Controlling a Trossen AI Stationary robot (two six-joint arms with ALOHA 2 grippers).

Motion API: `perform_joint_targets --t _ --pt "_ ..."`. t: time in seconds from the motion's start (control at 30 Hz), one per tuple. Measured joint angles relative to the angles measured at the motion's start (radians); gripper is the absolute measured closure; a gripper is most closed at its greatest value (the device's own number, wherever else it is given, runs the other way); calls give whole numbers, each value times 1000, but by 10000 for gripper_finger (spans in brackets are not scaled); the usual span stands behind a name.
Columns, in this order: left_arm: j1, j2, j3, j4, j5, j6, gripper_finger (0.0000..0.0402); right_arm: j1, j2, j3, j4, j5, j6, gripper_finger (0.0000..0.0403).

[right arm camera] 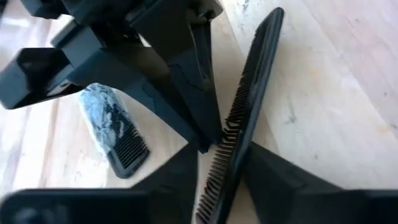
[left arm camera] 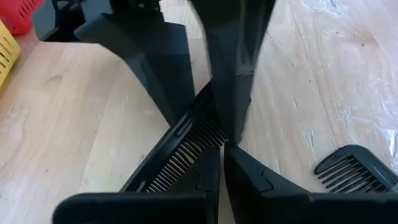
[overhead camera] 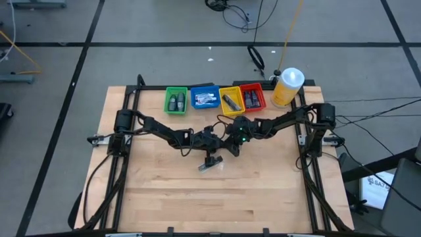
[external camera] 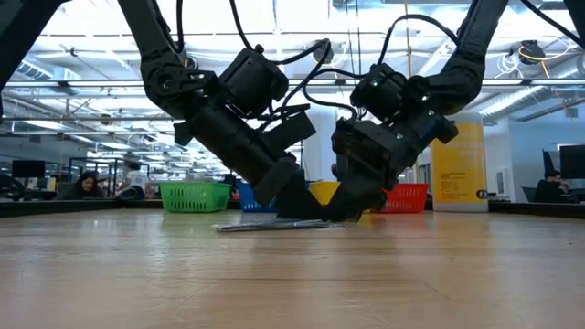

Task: Pick & Place Travel size toiletries
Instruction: Put the left black comb into the yellow bin

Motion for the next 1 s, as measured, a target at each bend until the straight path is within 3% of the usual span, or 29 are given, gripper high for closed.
perform_joint_targets --t 0.17,0.23,0.37,0.63,0.83,1.0 --pt "-7 -23 0 -10 -1 -2 376 1 -13 0 -24 62 -7 377" --pt "-14 -53 -1 -39 -1 2 376 1 -28 0 -32 64 -10 394" --pt "-30 -136 -7 -151 -1 13 376 1 -88 -4 -66 78 -2 388" --pt "-63 -249 -33 -294 -67 19 376 -28 -297 -5 -160 290 -11 393" --pt "-74 -235 -123 -128 -85 -58 376 -115 -417 35 -202 421 -32 398" --pt "-70 -233 -194 22 -140 -80 376 -230 -366 191 -394 464 -64 397"
